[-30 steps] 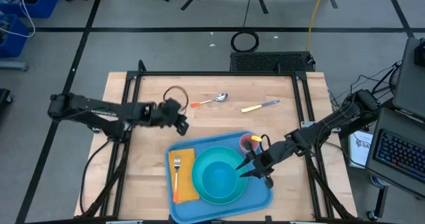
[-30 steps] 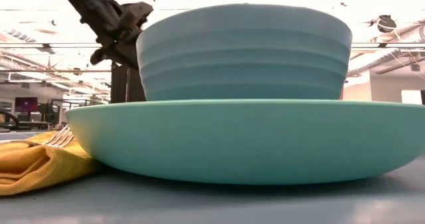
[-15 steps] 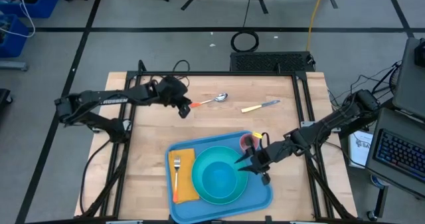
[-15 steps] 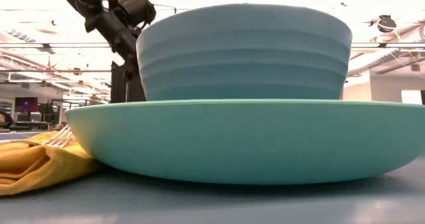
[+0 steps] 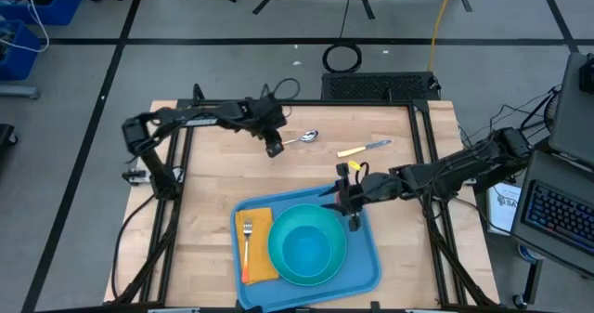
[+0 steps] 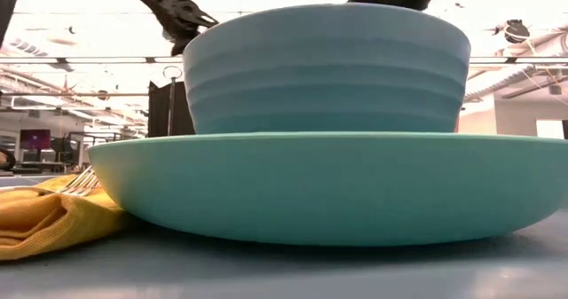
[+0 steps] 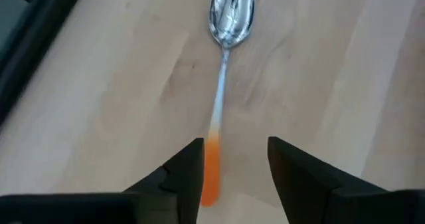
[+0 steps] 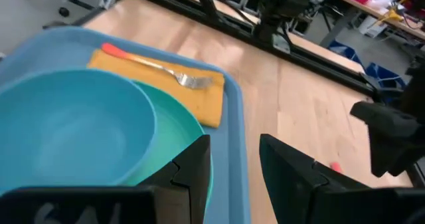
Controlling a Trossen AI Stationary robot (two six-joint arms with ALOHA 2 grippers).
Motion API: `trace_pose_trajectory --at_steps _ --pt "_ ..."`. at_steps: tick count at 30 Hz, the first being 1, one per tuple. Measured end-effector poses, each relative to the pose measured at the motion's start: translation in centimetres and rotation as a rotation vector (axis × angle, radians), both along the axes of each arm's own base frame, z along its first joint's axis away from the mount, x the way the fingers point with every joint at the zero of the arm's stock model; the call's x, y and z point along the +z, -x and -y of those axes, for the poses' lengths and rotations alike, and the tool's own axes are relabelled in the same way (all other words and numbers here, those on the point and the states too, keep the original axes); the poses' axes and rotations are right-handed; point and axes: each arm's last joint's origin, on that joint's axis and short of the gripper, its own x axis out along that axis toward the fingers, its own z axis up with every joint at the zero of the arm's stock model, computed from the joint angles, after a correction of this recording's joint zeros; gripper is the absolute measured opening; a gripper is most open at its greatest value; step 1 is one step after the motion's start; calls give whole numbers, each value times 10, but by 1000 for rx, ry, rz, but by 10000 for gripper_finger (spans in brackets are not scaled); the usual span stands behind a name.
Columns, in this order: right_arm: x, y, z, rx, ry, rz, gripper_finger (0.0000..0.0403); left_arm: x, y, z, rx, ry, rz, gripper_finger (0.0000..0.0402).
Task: Set up tray
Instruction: Put the spoon on top of the napkin to the right of the fork
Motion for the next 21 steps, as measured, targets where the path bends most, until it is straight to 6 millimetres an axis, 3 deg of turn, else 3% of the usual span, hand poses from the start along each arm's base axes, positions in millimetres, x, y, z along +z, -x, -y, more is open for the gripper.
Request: trace_pose_trajectory --at_steps 6,13,21 --pt "-15 1 14 -34 14 52 123 6 -21 -20 -102 28 -79 159" --pt "-14 -1 22 -66 6 98 123 -5 -24 -42 -136 97 -176 142" --pt "-11 -2 24 -67 21 140 123 -22 -27 -43 -215 101 -225 136"
